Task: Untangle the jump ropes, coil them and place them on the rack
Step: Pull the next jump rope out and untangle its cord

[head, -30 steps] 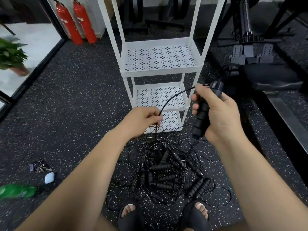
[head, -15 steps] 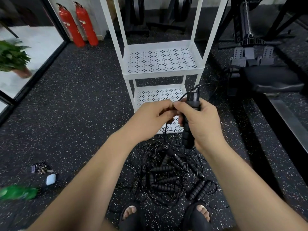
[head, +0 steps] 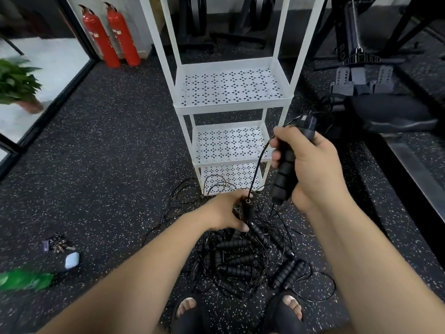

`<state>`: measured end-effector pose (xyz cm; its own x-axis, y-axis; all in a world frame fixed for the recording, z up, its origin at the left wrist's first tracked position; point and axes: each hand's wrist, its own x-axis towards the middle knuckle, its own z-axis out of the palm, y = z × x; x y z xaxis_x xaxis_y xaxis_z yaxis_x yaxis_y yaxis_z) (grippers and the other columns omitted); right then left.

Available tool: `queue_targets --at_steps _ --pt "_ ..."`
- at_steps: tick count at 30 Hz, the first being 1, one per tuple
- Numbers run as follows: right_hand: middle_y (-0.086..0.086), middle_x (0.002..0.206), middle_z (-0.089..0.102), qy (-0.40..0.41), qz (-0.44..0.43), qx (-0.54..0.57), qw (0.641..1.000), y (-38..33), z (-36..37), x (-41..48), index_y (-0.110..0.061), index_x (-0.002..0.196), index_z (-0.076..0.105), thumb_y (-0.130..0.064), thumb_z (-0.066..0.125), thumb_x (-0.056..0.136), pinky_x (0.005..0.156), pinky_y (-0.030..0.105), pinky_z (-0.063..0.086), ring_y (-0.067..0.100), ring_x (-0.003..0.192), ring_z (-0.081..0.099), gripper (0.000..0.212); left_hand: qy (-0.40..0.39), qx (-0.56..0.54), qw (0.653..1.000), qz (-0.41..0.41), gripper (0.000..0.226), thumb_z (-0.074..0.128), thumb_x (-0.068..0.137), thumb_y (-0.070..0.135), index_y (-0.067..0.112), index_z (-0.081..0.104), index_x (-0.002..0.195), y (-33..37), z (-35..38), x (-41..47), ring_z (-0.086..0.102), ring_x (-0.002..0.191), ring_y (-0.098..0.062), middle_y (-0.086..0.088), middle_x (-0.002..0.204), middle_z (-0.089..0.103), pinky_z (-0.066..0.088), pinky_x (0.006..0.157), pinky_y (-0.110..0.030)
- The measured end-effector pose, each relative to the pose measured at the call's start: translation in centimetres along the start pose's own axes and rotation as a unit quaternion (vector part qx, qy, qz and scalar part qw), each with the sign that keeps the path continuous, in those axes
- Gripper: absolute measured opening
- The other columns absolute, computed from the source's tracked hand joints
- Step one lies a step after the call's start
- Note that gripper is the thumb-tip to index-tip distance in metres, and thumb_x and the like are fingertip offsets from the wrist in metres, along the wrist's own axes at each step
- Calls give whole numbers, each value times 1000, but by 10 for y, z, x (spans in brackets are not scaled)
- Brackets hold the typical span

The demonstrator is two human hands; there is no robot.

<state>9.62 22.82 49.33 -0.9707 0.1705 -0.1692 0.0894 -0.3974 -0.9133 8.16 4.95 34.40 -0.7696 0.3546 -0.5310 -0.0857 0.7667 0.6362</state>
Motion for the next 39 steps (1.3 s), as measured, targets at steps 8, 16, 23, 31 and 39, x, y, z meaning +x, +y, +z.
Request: queue_targets --at_steps 8,16,23,31,39 --pt "5 75 68 -1 13 22 1000 -5 -6 4 -13 92 63 -9 74 97 53 25 45 14 57 53 14 46 1 998 42 31 81 92 40 43 63 117 7 12 7 66 116 -13 16 120 71 50 111 -41" --pt "3 74 66 12 42 -33 999 5 -16 13 -11 102 65 -19 79 97 53 26 47 14 55 55 17 122 -50 985 110 22 77 91 41 41 67 111 47 -36 -35 69 105 -5 17 110 75 53 95 -29" --pt "5 75 64 -62 110 -144 982 11 -13 7 -11 105 75 -46 64 102 59 33 47 19 61 55 37 198 -227 942 145 5 69 99 27 29 71 94 69 -68 -75 62 79 -4 15 84 73 48 84 -38" --pt "-4 82 62 -95 95 -217 967 22 6 -16 -18 92 65 -35 53 104 72 38 45 20 78 54 24 257 -337 899 107 19 64 103 32 25 76 89 60 -66 -85 45 68 -11 6 81 63 36 69 -36" --pt "-12 93 81 -125 69 -142 979 20 13 -23 -47 91 81 -31 60 110 75 30 65 7 83 75 32 247 -348 896 123 26 63 99 38 15 76 98 62 -65 -76 53 78 -17 -1 91 69 43 71 -42"
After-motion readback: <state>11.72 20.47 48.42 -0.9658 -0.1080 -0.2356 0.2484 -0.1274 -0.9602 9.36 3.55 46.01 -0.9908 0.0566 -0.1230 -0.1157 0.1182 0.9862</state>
